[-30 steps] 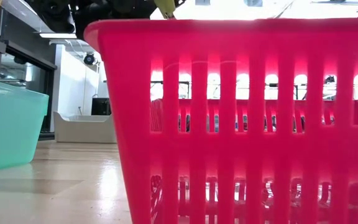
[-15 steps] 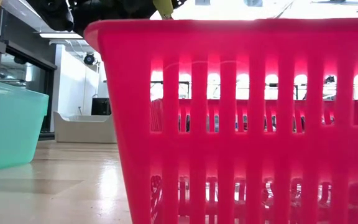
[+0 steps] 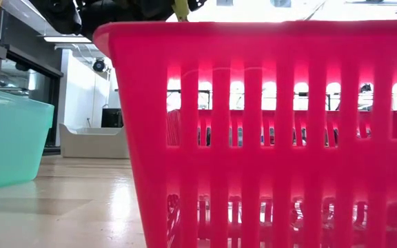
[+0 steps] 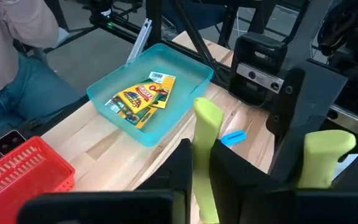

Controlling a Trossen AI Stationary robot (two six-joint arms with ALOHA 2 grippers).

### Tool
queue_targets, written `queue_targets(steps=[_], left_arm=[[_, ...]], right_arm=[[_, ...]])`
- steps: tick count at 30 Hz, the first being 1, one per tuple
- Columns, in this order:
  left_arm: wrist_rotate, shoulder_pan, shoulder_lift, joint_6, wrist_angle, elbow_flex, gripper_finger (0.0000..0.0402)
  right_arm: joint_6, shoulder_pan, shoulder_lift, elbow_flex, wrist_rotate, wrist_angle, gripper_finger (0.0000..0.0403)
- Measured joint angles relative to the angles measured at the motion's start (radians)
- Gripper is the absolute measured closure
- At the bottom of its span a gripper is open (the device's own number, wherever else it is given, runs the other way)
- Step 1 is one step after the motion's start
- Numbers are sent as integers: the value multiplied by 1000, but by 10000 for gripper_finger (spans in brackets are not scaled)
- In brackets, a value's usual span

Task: Pick & Place School Supplies
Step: Put the green hole puncher into the gray bin

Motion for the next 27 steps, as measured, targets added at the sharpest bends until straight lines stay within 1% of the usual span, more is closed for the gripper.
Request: queue_targets(steps=[2, 5, 7, 9, 14, 16, 21, 23, 25, 27], left_arm=[[0, 0, 0, -4, -2, 0, 344], [23, -1, 0, -6, -4, 0, 358], [24, 0, 0, -6, -4, 0, 359], [22, 0, 0, -5, -4, 0, 359], [-9, 1, 0, -3, -4, 0, 359], [-27, 6, 0, -3, -11, 0, 359], [-44, 54, -1, -7, -52, 0, 359], [-61, 80, -8, -8, -81, 0, 359], [-127, 107, -34, -8, -144, 0, 359], [-224, 138, -67, -6, -232, 0, 359]], right_arm=[[0, 0, 0, 0, 11, 0, 355], [26, 8, 0, 0, 67, -18, 320], [30, 15, 0, 0, 114, -20, 296], [31, 23, 0, 0, 128, -24, 275], [61, 28, -11, 0, 182, -58, 240], [92, 31, -20, 1, 217, -93, 234], [117, 34, -49, 1, 376, -220, 232], [142, 32, -61, 0, 422, -259, 236], [179, 37, -66, 1, 454, -282, 242], [225, 33, -75, 0, 465, -330, 248]])
